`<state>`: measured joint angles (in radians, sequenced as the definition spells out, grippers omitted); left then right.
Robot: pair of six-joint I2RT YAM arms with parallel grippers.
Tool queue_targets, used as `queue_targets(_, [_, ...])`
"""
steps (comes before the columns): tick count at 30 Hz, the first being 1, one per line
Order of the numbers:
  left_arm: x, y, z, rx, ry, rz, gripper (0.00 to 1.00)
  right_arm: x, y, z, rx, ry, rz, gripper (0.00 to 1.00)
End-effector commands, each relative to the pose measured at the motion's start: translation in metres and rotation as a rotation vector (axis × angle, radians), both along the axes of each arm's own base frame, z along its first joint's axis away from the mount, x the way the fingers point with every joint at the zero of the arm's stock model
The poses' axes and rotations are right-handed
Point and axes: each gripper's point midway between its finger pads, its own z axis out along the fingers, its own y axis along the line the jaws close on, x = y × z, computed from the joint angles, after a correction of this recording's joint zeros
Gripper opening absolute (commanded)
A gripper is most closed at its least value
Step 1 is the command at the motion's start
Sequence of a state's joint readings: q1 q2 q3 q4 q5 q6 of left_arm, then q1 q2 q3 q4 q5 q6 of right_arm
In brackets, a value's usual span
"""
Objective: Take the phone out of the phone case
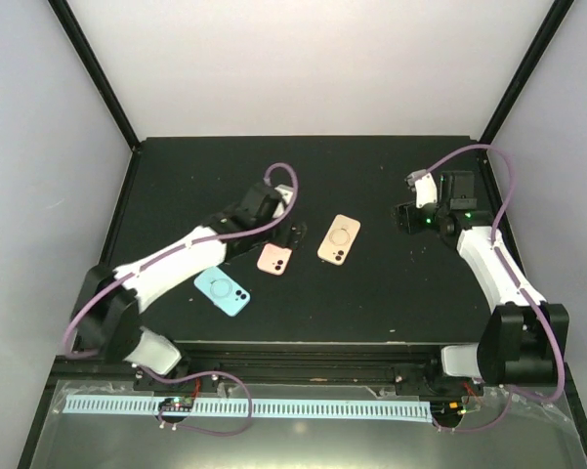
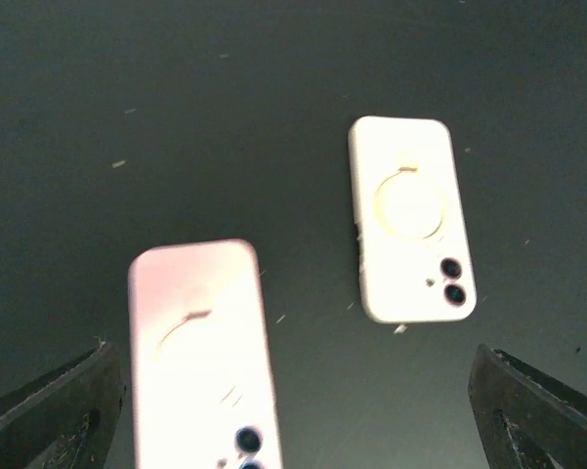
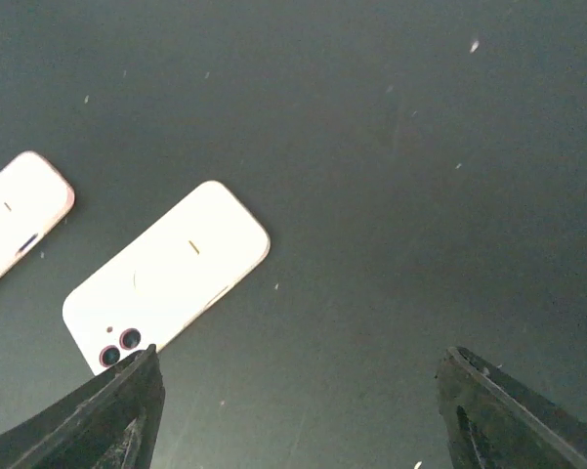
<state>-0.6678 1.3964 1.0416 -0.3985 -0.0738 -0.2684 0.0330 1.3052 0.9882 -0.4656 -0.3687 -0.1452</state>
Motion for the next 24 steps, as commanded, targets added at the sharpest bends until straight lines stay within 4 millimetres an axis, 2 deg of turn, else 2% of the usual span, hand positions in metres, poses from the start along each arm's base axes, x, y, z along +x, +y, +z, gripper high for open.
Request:
queue_targets(1, [0.023, -0.056, -0.009, -0.065, 0.084, -0.069, 0.98, -0.004, 0.01, -0.003, 0.024, 0.033, 0.089, 0.77])
queue_targets(5, [0.047, -0.102, -0.037, -0.093, 0.176, -0.111, 0.99, -0.011, 0.014, -0.013, 0.038, 0.065, 0.119, 0.77])
queue_targets(8, [0.062, -0.128, -0.056, -0.122, 0.23, -0.123, 0.99, -0.014, 0.016, -0.014, 0.049, 0.076, 0.135, 0.77])
queue_targets(11, [0.071, -0.152, -0.072, -0.161, 0.282, -0.145, 0.99, -0.016, 0.019, -0.013, 0.058, 0.077, 0.151, 0.78])
queue_targets(14, [0.071, -0.17, -0.087, -0.178, 0.337, -0.167, 0.99, -0.018, 0.02, -0.014, 0.066, 0.083, 0.16, 0.78])
queue_targets(19, [0.056, -0.181, -0.108, -0.147, 0.393, -0.173, 0.99, -0.019, 0.022, -0.016, 0.073, 0.094, 0.173, 0.78])
queue_targets(24, [0.031, -0.175, -0.12, -0.098, 0.43, -0.173, 0.99, -0.02, 0.023, -0.015, 0.077, 0.093, 0.18, 0.78])
